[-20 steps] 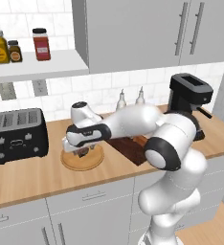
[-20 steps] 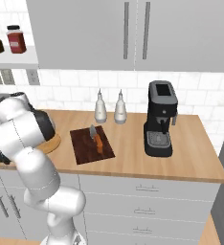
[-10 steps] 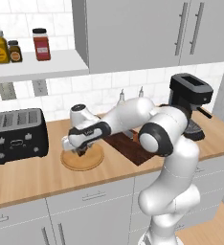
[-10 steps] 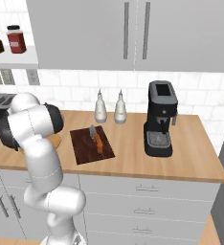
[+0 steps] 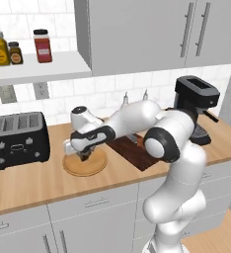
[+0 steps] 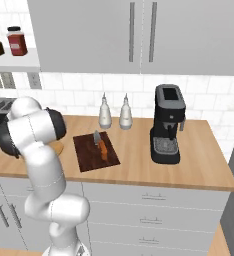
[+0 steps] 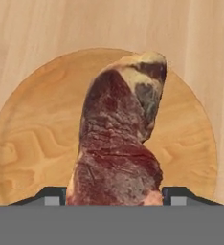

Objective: Pick up the knife from the drawer and place it on the cutting board. Then place the meat from the plate to the cutting board.

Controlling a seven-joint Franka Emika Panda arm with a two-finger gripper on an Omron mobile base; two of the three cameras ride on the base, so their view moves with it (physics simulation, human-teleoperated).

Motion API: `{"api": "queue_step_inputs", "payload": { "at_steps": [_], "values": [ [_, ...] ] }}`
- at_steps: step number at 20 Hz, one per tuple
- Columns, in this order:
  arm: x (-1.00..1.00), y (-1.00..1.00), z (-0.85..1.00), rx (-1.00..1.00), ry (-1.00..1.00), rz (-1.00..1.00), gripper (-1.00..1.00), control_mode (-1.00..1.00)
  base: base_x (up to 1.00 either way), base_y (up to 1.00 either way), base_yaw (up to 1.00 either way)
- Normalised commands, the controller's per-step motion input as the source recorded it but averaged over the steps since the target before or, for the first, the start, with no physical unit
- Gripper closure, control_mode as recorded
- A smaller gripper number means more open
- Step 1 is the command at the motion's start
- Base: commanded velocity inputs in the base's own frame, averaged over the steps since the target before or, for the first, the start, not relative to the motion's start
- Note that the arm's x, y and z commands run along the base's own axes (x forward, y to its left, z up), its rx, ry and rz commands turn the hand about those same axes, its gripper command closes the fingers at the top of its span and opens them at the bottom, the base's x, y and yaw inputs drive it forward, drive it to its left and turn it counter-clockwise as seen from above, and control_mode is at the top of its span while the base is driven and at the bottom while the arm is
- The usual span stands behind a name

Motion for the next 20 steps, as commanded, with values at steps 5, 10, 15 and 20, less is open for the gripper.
{"api": "queue_step_inputs", "payload": {
  "at_steps": [5, 10, 15, 20],
  "values": [
    [-0.81, -0.78, 0.16, 0.04, -0.11, 0.13, 1.00, -1.00, 0.00, 0.00, 0.00],
    [-0.64, -0.95, 0.56, 0.01, -0.21, 0.33, 1.00, -1.00, 0.00, 0.00, 0.00],
    [-0.11, -1.00, 0.42, 0.00, -0.13, 0.28, 1.00, -1.00, 0.00, 0.00, 0.00],
    [0.36, -1.00, 0.28, 0.00, -0.01, 0.11, 1.00, -1.00, 0.00, 0.00, 0.00]
  ]
}}
